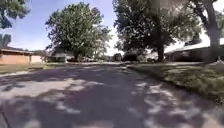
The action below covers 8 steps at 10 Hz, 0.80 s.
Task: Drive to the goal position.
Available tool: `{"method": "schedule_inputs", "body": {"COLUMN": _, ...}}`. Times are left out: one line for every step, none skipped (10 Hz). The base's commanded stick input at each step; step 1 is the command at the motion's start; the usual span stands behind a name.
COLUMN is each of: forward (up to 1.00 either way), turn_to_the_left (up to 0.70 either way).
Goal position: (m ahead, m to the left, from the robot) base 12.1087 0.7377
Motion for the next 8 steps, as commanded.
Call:
{"method": "schedule_inputs", "body": {"forward": 0.70, "turn_to_the_left": 0.03}}
{"method": "schedule_inputs", "body": {"forward": 0.70, "turn_to_the_left": 0.03}}
{"method": "schedule_inputs", "body": {"forward": 0.70, "turn_to_the_left": -0.04}}
{"method": "schedule_inputs", "body": {"forward": 0.70, "turn_to_the_left": -0.27}}
{"method": "schedule_inputs", "body": {"forward": 0.70, "turn_to_the_left": -0.18}}
{"method": "schedule_inputs", "body": {"forward": 0.70, "turn_to_the_left": 0.03}}
{"method": "schedule_inputs", "body": {"forward": 0.70, "turn_to_the_left": 0.03}}
{"method": "schedule_inputs", "body": {"forward": 0.70, "turn_to_the_left": 0.03}}
